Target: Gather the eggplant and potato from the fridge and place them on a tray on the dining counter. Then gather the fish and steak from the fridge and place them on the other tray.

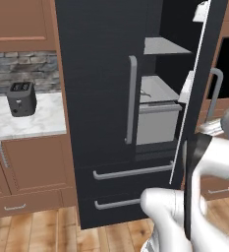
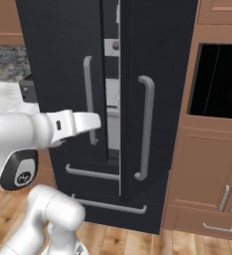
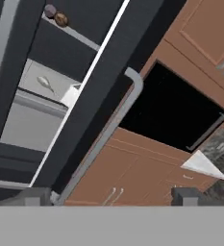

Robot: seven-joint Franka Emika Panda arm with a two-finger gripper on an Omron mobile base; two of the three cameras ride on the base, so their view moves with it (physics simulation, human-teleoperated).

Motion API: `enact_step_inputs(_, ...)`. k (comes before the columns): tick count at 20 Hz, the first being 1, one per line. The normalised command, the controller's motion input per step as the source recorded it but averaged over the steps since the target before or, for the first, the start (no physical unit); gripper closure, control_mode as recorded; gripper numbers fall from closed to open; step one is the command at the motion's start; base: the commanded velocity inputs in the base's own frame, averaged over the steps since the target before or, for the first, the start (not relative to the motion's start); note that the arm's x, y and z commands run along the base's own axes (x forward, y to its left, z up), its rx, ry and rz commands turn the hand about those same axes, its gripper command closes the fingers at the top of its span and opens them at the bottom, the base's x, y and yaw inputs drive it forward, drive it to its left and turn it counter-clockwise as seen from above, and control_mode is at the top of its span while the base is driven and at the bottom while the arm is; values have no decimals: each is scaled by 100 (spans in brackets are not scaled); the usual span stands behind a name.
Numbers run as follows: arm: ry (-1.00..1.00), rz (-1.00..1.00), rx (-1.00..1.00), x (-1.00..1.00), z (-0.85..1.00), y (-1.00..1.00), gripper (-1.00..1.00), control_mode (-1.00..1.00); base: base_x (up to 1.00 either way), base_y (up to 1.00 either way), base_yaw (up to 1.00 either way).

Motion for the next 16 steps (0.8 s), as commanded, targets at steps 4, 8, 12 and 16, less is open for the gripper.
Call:
enact_step_inputs(4,0,0,-41,-20,35,96,-100,-100,0,0,0)
enact_step_inputs(8,25,-4,-33,20,2,64,-100,-100,0,0,0)
enact_step_inputs(12,47,-5,-18,88,0,9,-100,-100,0,0,0)
enact_step_inputs(16,55,-9,-7,100,0,-2,-100,-100,0,0,0)
